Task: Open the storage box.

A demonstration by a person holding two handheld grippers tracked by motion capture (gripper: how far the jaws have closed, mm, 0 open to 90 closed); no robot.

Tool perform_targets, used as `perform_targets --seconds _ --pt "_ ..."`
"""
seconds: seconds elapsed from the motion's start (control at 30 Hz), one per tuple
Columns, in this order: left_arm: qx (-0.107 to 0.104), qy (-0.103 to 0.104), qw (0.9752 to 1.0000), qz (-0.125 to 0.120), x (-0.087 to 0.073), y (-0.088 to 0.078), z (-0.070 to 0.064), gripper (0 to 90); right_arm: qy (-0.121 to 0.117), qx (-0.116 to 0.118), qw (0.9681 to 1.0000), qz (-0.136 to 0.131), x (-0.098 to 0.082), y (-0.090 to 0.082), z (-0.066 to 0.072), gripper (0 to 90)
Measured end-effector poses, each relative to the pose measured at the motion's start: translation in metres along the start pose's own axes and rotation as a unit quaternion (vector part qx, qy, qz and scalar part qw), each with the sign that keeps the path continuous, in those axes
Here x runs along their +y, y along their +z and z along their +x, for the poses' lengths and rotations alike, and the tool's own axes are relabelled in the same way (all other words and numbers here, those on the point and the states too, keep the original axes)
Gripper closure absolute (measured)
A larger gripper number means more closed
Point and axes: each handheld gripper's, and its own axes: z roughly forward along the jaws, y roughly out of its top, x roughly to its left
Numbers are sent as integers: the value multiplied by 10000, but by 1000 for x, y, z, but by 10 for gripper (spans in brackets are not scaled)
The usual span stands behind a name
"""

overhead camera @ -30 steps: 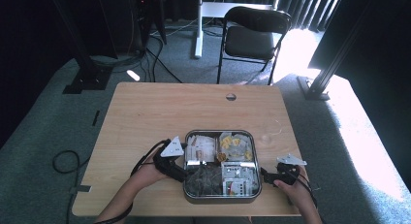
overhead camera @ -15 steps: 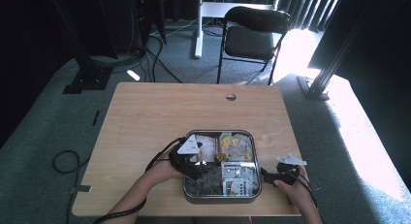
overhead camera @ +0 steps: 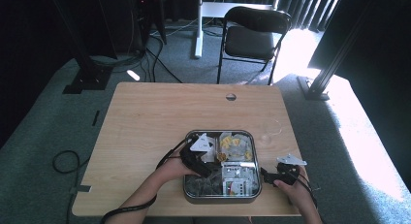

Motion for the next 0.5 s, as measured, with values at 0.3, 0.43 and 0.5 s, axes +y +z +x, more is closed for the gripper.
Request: perform_targets --seconds 0.3,0.43,0.5 --pt "-72 12 9996 283 4 17 2 247 1 -1 10000 -1 0 0 0 98" --pt "-85 -32 9993 351 6 22 3 316 0 -1 10000 -1 0 0 0 98" --pt "-60 -67 9992 386 7 27 3 343 1 0 10000 -1 0 0 0 98"
